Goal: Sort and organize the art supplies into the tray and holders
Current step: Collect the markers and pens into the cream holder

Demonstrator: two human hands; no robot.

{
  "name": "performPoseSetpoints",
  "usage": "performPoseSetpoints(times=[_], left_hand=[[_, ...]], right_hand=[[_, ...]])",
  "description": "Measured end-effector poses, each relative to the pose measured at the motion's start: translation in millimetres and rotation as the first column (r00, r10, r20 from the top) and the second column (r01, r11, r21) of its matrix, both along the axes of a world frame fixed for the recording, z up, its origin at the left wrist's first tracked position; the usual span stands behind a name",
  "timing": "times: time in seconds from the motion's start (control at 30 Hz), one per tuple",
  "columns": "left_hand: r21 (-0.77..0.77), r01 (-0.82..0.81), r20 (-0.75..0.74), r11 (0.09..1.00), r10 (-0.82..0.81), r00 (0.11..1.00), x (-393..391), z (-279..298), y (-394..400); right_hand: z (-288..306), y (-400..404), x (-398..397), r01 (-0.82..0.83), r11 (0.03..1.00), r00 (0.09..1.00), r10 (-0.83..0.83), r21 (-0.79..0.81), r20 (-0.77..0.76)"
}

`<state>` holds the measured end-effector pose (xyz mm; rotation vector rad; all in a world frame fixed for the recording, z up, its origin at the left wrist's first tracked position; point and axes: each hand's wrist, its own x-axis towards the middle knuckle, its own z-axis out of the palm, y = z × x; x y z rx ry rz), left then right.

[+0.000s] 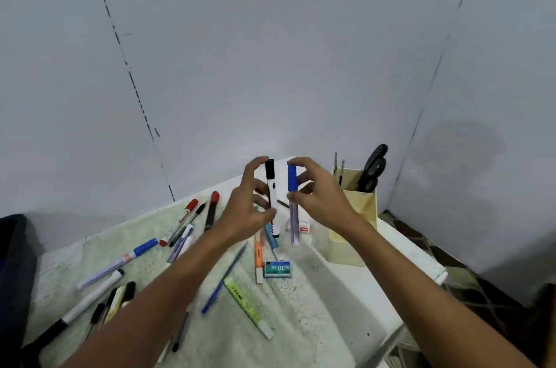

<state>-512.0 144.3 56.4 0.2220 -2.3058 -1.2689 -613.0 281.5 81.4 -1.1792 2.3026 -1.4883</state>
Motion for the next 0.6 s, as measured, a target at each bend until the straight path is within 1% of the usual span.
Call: performPoseSetpoints(times=[0.1, 0.2, 0.27, 0.43, 0.6], left_hand=[[0.042, 0.083, -0.14, 0.996, -0.077, 0.987, -21, 9, 25], [-0.034, 0.112, -0.248, 0.993, -0.117, 0.962, -39, 14, 47], [-0.05, 0.115, -0.291, 0.992, -0.124, 0.949, -47, 15, 57], [-0.055, 0.131, -0.276, 0.99, -0.141, 0.951, -65, 8, 69], [-0.106, 0.164, -0.221, 0.981, -0.184, 0.958, -77, -7, 72]], right_hand=[[14, 32, -7, 0.096, 0.995, 0.99, -0.099, -0.027, -0.099], [20, 60, -17, 0.197, 0.976, 0.963, -0.21, -0.095, -0.168], [20, 73, -21, 0.247, 0.961, 0.945, -0.268, -0.127, -0.188], [12, 89, -28, 0.325, 0.936, 0.902, -0.35, -0.135, -0.255], [-1, 86, -34, 0.333, 0.938, 0.909, -0.346, -0.095, -0.231]])
